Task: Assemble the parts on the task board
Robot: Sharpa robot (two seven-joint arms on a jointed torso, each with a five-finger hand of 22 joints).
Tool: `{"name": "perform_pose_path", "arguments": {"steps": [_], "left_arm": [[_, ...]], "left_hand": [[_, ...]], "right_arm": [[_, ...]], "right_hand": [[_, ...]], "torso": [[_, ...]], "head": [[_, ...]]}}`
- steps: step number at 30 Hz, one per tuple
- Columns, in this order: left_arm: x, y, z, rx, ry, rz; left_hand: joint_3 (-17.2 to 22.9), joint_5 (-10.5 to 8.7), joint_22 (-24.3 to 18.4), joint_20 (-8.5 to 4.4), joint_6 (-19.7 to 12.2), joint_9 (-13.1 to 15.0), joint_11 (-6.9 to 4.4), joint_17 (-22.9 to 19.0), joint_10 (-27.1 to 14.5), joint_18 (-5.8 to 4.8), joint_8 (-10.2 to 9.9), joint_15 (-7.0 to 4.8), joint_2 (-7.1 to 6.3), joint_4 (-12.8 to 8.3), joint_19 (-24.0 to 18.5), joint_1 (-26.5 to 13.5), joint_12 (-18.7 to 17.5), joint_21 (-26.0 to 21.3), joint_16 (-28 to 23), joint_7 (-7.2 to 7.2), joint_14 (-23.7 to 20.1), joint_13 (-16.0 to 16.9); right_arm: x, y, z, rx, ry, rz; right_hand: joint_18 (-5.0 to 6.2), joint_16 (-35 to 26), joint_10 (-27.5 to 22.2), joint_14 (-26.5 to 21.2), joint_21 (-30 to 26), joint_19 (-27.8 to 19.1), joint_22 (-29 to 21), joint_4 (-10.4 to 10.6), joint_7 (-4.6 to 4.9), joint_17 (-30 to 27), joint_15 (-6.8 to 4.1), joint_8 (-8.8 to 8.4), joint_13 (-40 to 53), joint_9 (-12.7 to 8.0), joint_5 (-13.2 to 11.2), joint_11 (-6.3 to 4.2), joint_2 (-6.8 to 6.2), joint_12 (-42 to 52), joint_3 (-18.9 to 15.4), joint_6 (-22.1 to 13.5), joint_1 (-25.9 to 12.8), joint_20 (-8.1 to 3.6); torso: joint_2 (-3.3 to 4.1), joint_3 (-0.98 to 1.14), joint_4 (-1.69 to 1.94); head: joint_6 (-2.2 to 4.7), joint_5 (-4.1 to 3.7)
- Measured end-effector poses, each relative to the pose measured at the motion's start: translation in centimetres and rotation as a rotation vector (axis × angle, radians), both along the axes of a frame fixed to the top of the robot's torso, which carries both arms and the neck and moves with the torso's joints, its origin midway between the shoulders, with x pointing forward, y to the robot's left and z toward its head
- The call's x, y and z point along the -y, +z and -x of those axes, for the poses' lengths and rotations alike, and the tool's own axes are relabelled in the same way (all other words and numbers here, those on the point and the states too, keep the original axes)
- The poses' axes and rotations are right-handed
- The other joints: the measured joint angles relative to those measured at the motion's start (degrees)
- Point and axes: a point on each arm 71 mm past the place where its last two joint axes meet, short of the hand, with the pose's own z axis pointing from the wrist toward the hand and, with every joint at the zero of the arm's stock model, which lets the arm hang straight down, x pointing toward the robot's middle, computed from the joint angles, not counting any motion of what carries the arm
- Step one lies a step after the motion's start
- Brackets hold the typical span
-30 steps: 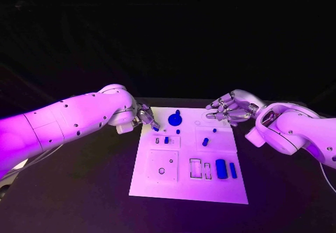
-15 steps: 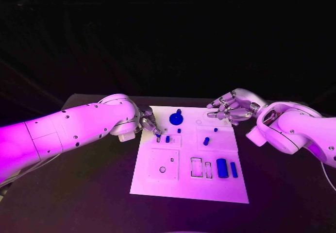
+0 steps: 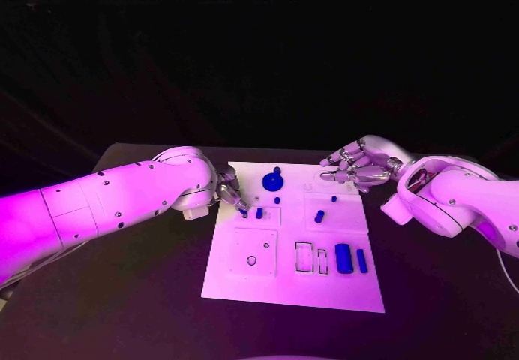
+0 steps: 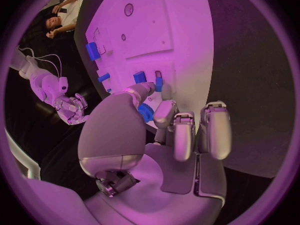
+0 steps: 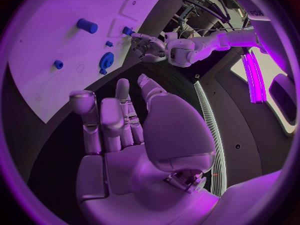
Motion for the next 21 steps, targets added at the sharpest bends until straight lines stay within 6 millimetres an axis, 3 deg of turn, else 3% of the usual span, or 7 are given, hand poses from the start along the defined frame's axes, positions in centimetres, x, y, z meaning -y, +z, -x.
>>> {"name": "perform_pose_path", "arguments": {"steps": [21], "left_arm": [[0.23,-0.25,0.25,-0.032,-0.024,-0.035]], "left_hand": [[0.0,0.31,0.0,0.0,0.29,-0.14,0.02,0.0,-0.02,0.0,-0.32,0.0,0.1,0.0,0.0,0.09,0.0,0.0,0.0,-0.1,0.0,-0.28]], "right_arm": [[0.0,-0.02,0.01,-0.001,0.001,0.0]], "right_hand": [[0.0,0.0,0.0,0.0,0.0,0.0,0.0,0.0,0.0,0.0,0.0,0.0,0.01,0.0,0.0,0.0,0.0,0.0,0.0,0.0,0.0,0.0]], "torso": [[0.01,0.05,-0.04]], "head": [[-0.18,0.08]]}}
